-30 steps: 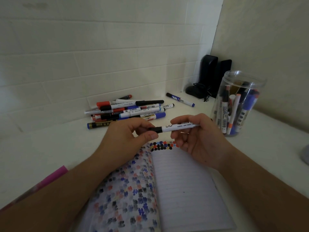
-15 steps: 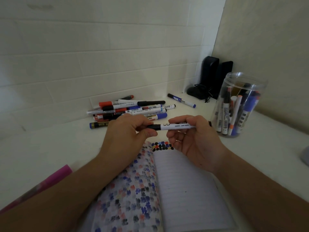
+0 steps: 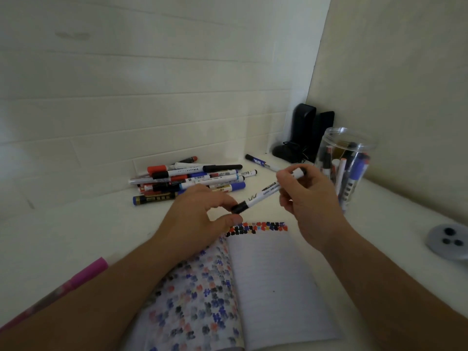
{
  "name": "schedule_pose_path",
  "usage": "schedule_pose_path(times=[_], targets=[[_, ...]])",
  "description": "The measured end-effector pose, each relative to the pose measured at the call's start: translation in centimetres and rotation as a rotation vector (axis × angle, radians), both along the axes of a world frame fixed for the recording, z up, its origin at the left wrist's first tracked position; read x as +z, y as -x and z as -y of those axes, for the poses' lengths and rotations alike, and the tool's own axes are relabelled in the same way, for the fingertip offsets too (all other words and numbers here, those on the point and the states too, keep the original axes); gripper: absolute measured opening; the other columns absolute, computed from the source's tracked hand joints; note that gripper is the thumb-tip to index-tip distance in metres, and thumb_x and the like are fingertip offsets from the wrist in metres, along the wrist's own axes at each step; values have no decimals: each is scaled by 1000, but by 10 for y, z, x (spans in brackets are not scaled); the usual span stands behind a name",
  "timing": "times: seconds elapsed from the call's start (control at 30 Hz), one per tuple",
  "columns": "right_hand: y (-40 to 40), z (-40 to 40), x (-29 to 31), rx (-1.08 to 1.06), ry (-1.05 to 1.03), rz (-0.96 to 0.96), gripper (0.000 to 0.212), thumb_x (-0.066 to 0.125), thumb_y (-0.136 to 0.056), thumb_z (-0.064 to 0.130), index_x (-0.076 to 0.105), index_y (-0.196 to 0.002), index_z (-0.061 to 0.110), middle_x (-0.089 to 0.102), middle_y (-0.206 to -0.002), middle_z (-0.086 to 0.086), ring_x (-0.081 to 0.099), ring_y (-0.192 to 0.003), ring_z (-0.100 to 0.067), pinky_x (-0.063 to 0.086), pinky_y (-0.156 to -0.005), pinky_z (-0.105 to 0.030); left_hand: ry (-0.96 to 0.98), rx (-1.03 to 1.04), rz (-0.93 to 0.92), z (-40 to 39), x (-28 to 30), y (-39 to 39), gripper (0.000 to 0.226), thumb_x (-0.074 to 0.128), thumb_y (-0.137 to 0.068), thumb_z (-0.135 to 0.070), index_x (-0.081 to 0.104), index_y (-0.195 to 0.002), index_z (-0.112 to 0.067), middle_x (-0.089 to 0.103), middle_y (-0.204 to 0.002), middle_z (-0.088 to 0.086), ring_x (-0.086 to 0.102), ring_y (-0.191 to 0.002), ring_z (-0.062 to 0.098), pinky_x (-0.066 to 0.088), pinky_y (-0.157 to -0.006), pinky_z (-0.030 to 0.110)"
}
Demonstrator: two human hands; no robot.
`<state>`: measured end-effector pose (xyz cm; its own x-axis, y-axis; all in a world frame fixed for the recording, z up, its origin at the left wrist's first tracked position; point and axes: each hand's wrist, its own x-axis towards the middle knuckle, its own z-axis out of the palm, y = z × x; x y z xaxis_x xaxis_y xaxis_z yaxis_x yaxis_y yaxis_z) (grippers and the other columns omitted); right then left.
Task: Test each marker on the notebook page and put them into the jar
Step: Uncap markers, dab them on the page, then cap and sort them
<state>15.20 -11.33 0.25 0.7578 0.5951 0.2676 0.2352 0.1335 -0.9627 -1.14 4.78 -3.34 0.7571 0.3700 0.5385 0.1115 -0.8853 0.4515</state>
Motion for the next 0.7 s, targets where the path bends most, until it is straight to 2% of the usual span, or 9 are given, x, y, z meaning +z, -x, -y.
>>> schedule_pose_path(times=[0.07,0.13,0.2,0.27,0.37,0.47,0.57,0.7], targets=[[-1,4,9,-1,88,137,4,67,-99,23,68,-100,19,70,-81,-1,67,-69,-17,57,-69,-26,-60,-105,-75,2,-1,-1,29,66,-87,-58,69,-114,-48,61,-95,-38,51,-98,-2,45,-84,23],[-1,11,21,4,177,261,7,69,-98,22,68,-104,24,72,-88,0,72,-76,-17,59,-69,-23,-91,-162,-153,4,-1,-2,33,64,-91,-55,62,-124,-53,57,-94,-44,47,-101,-11,36,-84,12],[-6,22,37,-39,208,411,22,73,-95,22,62,-112,31,72,-89,2,72,-76,-13,58,-68,-21,-98,-184,-175,5,-3,-1,34,64,-92,-53,62,-126,-51,50,-90,-44,45,-101,-15,31,-83,7],[-14,35,60,-154,151,526,37,78,-92,22,52,-117,35,72,-84,1,71,-71,-10,57,-64,-19,-101,-190,-189,4,-5,0,32,62,-94,-53,63,-125,-51,48,-89,-43,45,-100,-14,30,-82,7],[-34,54,103,-353,-24,558,39,76,-94,21,43,-113,31,74,-89,-3,75,-75,-16,61,-66,-27,-63,-189,-207,2,-7,1,33,60,-94,-55,61,-126,-52,50,-92,-41,44,-103,-12,33,-82,8],[-59,65,128,-521,-58,664,36,72,-96,25,40,-113,26,70,-99,2,74,-81,-17,61,-74,-33,-32,-191,-219,3,-7,2,35,61,-92,-57,61,-127,-53,55,-96,-35,46,-101,-8,42,-86,16],[-78,65,126,-572,34,709,33,71,-98,26,41,-112,25,66,-99,7,71,-83,-16,59,-74,-31,-4,-203,-217,1,-10,2,33,60,-92,-59,60,-124,-56,60,-97,-32,48,-101,-6,43,-84,16],[-92,56,109,-495,208,718,31,70,-99,26,42,-112,23,68,-101,1,72,-81,-17,54,-64,-25,-5,-205,-209,0,-12,2,30,59,-92,-59,60,-122,-58,61,-97,-32,47,-101,-8,40,-80,12]])
